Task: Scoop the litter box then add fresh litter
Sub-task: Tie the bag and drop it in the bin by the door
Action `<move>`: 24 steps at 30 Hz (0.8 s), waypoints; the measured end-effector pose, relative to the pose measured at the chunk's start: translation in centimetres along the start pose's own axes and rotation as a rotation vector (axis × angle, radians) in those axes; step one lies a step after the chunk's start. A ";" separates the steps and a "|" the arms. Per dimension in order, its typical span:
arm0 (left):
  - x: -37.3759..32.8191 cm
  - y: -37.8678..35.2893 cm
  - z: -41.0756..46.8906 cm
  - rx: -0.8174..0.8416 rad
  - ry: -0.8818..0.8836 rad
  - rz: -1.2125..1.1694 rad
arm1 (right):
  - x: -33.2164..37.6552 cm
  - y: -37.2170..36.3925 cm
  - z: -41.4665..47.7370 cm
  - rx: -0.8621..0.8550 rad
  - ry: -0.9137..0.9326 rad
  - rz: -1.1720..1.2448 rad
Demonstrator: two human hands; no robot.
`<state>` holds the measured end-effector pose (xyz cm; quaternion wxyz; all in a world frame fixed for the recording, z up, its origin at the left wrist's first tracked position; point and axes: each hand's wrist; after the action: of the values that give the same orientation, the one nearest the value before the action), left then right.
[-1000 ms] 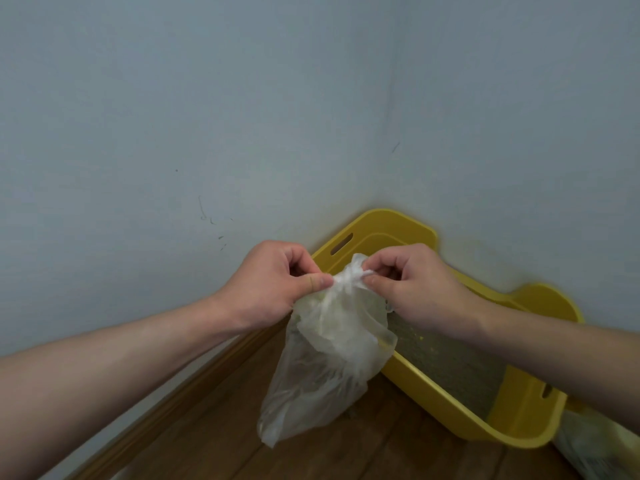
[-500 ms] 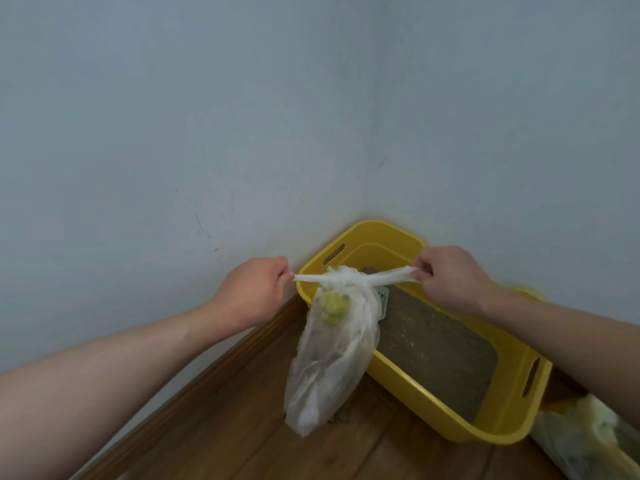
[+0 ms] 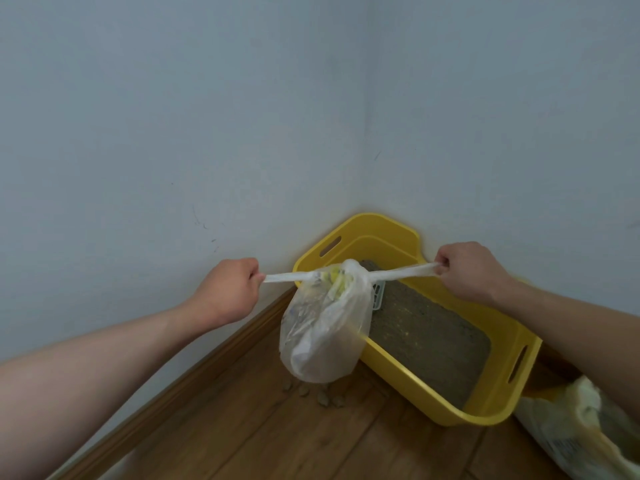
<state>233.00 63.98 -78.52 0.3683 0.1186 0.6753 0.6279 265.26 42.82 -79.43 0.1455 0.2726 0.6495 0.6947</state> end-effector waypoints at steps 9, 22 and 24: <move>0.2 0.3 -0.4 0.000 -0.010 -0.012 | -0.4 0.3 -0.4 0.009 -0.004 0.001; -1.2 1.8 -0.5 -0.102 -0.009 -0.216 | -0.4 2.0 -0.8 0.107 -0.035 0.252; -1.6 2.2 -0.4 -0.111 -0.035 -0.274 | -0.1 2.8 -1.4 0.150 -0.051 0.441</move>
<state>233.24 63.06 -75.91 0.4682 0.0158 0.6430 0.6059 265.00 41.33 -76.71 -0.0142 0.4353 0.6204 0.6523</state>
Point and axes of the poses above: each hand's wrist, its own z-axis towards the middle knuckle, its own y-axis out of the back of the hand, x = y × z, and after that the axes turned 4 degrees about -z, right-handed
